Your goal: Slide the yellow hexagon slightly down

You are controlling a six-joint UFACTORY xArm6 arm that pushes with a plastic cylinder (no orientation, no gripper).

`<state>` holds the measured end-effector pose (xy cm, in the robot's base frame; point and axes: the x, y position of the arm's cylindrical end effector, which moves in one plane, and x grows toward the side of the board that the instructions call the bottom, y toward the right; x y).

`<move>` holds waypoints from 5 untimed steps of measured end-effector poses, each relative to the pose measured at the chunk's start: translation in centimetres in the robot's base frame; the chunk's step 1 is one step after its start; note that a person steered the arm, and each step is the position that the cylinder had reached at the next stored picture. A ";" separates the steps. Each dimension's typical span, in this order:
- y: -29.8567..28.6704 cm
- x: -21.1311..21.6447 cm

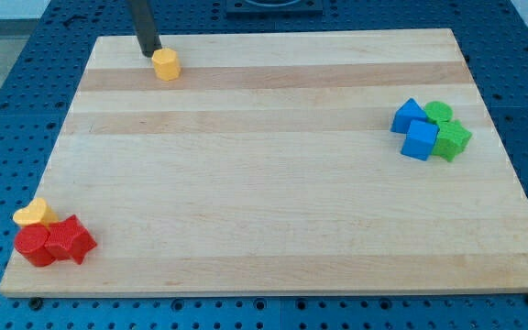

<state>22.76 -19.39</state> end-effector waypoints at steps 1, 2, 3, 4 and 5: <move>1.9 1.2; 3.1 4.7; 3.8 7.6; 5.8 7.2; 8.4 6.9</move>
<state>29.66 -11.01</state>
